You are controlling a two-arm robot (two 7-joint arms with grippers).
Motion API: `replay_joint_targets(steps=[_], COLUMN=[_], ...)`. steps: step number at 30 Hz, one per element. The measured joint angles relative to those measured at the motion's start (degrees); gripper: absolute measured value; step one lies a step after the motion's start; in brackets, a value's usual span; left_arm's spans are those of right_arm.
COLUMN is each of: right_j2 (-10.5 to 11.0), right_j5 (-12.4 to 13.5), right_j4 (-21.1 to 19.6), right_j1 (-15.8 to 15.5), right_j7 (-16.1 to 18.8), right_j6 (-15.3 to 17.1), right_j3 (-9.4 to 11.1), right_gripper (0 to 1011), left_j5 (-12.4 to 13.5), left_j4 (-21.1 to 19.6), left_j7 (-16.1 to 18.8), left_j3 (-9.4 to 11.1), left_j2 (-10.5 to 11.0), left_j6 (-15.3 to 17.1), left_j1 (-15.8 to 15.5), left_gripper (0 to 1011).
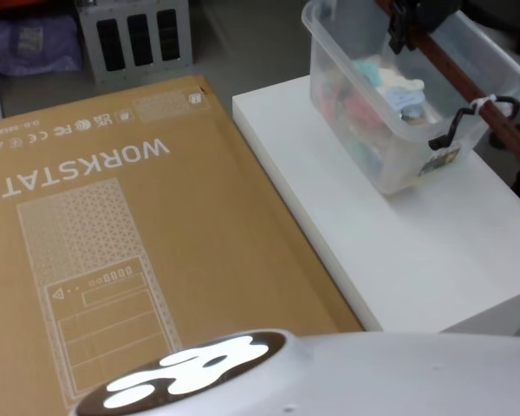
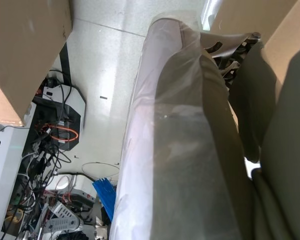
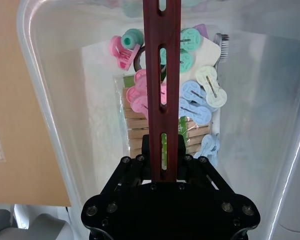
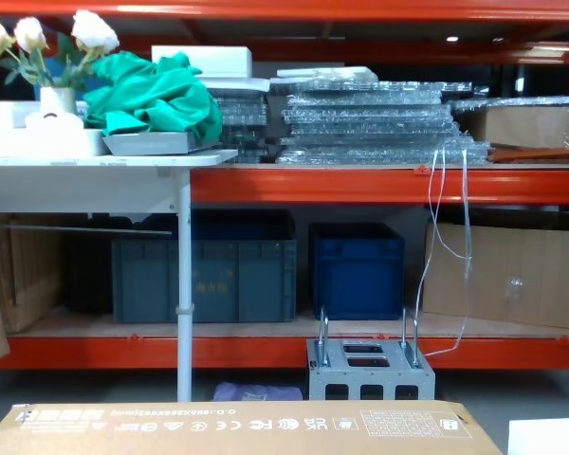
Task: Use one hand to grasp the basket and place it at the designated location.
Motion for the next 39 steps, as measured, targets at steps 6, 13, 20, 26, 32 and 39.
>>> replay_joint_targets(steps=[6,13,20,26,32,39], right_j2=[-0.3,-0.2,-0.1,-0.2,-2.0,-4.5], right_j5=[0.0,-0.2,-0.3,-0.4,-0.4,0.3], right_j4=[-0.5,-1.3,-1.7,-1.8,-0.8,0.7], right_j1=[1.9,3.6,4.6,5.2,5.8,6.4], right_j7=[0.6,0.8,0.8,0.7,0.6,0.5], right_j6=[0.0,0.3,0.4,0.3,-1.7,-4.0], right_j3=[0.1,0.1,0.1,-0.1,-0.6,-1.6], right_gripper=[232,232,232,232,232,232], left_j5=[0.0,0.0,0.0,0.0,0.0,0.0], left_j4=[0.0,0.0,0.0,0.0,0.0,0.0], left_j7=[0.0,0.0,0.0,0.0,0.0,0.0], left_j3=[0.0,0.0,0.0,0.0,0.0,0.0], left_j2=[0.0,0.0,0.0,0.0,0.0,0.0], left_j6=[0.0,0.0,0.0,0.0,0.0,0.0], left_j1=[0.0,0.0,0.0,0.0,0.0,0.0], left_gripper=[0,0,0,0,0,0])
